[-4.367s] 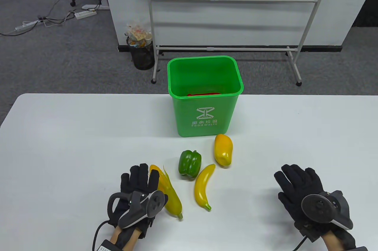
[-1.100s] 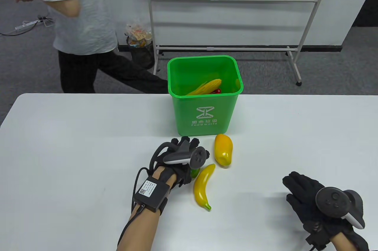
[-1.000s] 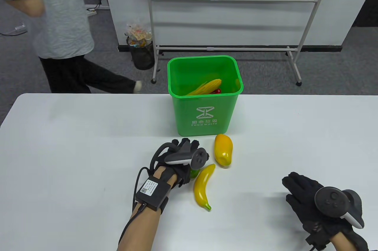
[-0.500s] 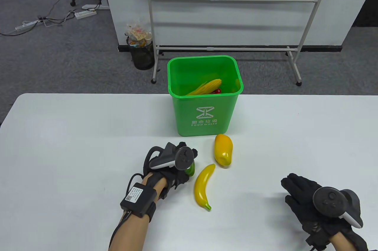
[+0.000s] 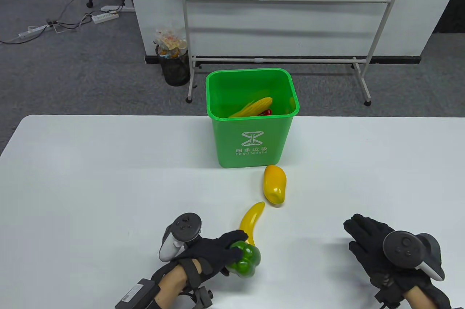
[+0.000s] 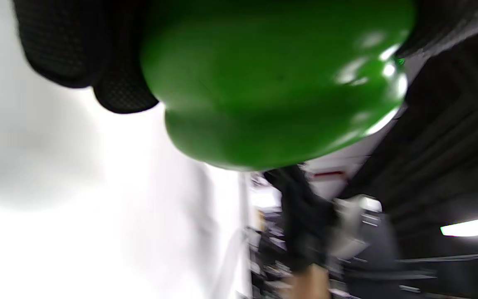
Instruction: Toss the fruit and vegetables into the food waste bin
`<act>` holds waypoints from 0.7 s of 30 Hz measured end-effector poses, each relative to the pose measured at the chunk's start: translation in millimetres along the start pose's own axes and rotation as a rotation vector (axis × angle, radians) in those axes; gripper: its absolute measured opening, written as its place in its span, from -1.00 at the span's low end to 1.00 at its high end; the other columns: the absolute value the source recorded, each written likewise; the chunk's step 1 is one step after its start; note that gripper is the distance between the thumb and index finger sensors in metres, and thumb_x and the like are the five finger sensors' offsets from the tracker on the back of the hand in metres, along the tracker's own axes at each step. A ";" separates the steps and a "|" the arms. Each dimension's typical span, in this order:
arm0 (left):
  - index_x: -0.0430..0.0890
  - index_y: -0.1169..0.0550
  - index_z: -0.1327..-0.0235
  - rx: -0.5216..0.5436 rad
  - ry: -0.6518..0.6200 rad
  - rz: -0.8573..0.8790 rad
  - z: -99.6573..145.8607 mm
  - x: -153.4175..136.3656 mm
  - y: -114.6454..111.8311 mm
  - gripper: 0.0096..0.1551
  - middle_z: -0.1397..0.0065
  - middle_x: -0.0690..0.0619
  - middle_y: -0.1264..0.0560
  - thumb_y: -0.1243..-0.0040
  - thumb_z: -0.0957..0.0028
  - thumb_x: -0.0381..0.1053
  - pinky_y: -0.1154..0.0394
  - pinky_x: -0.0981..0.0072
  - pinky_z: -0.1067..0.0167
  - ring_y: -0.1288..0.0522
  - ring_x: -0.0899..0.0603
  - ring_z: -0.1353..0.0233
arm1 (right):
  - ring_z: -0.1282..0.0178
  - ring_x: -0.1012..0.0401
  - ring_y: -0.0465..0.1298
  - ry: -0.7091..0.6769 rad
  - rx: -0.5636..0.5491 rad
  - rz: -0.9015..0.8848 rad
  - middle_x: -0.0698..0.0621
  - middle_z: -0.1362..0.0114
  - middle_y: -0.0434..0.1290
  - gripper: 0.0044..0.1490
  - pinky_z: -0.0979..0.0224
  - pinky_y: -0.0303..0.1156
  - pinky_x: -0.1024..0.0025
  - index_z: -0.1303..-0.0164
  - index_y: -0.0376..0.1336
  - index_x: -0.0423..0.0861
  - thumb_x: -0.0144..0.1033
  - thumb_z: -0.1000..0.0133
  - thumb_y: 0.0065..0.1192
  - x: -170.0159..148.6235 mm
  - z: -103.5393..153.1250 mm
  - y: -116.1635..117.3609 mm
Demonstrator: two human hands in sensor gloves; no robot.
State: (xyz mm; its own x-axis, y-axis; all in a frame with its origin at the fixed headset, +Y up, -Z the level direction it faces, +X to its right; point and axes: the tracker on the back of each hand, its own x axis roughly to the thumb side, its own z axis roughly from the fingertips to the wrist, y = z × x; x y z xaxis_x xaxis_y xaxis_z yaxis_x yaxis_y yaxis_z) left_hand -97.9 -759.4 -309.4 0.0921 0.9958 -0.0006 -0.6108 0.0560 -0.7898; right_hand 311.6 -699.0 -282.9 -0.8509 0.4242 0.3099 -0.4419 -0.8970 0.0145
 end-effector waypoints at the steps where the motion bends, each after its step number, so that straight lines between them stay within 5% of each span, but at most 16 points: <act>1: -0.16 -0.13 -0.55 -0.034 -0.040 0.065 -7.0 5.9 -5.8 0.12 -0.47 -0.53 -0.26 -0.06 0.02 0.54 -0.57 -0.18 -0.09 -0.60 -0.45 -0.20 | -0.62 -0.22 0.31 0.001 0.002 0.000 -0.17 -0.61 0.23 -0.17 -0.54 0.11 -0.40 -0.48 0.23 -0.11 -0.01 0.00 0.18 -0.3 -0.3 0.4; 3: -0.16 -0.11 -0.56 -0.066 -0.150 0.198 -29.4 31.8 -11.5 0.12 -0.48 -0.52 -0.25 -0.05 0.01 0.55 -0.56 -0.18 -0.11 -0.59 -0.45 -0.21 | -0.62 -0.21 0.31 0.005 0.005 -0.001 -0.17 -0.61 0.23 -0.17 -0.54 0.11 -0.40 -0.48 0.23 -0.11 -0.01 0.00 0.18 -0.8 -0.6 1.1; 6: -0.13 -0.06 -0.57 -0.026 -0.361 0.286 -76.7 117.6 11.9 0.12 -0.52 -0.50 -0.20 -0.04 0.00 0.55 -0.53 -0.19 -0.17 -0.55 -0.45 -0.26 | -0.61 -0.21 0.31 0.004 0.002 -0.012 -0.17 -0.61 0.23 -0.17 -0.53 0.12 -0.40 -0.48 0.23 -0.11 -0.01 0.00 0.18 -0.4 -1.0 1.7; 8: -0.11 0.02 -0.55 0.163 -0.479 0.268 -99.0 179.6 45.9 0.12 -0.55 -0.46 -0.13 0.03 0.01 0.55 -0.48 -0.18 -0.27 -0.49 -0.43 -0.35 | -0.61 -0.21 0.31 0.011 0.014 -0.018 -0.18 -0.61 0.23 -0.17 -0.53 0.12 -0.40 -0.48 0.23 -0.11 -0.01 0.00 0.18 -0.3 -1.8 3.6; 10: -0.25 0.27 -0.45 0.428 -0.422 0.229 -111.2 214.7 81.9 0.25 -0.57 -0.51 0.13 0.17 0.05 0.56 -0.27 -0.38 -0.36 -0.24 -0.54 -0.50 | -0.61 -0.22 0.31 0.012 0.022 -0.012 -0.18 -0.61 0.23 -0.17 -0.53 0.12 -0.40 -0.48 0.23 -0.11 -0.01 0.00 0.18 0.2 -2.1 5.0; 13: -0.36 0.39 -0.37 0.490 -0.197 0.108 -108.9 213.7 108.7 0.31 -0.51 -0.58 0.31 0.30 0.02 0.59 -0.14 -0.47 -0.37 -0.06 -0.63 -0.52 | -0.62 -0.21 0.31 0.010 0.022 -0.016 -0.17 -0.61 0.23 -0.17 -0.54 0.11 -0.40 -0.48 0.23 -0.11 -0.01 0.00 0.18 1.9 -0.8 2.9; 21: -0.29 0.08 -0.52 0.557 -0.097 0.055 -70.6 151.7 108.4 0.15 -0.56 -0.51 0.01 0.16 -0.04 0.51 -0.27 -0.43 -0.30 -0.25 -0.59 -0.46 | -0.62 -0.22 0.30 0.015 0.027 -0.044 -0.18 -0.61 0.22 -0.17 -0.54 0.11 -0.40 -0.48 0.23 -0.12 -0.02 -0.01 0.18 -2.0 0.6 0.6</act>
State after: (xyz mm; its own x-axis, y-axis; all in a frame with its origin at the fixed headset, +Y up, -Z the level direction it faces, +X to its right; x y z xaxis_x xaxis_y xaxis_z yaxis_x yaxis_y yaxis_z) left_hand -94.6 -607.4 -438.4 -0.0087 0.9990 0.0445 -0.9376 0.0074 -0.3476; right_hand 313.2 -700.5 -283.0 -0.8350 0.4648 0.2945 -0.4711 -0.8804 0.0536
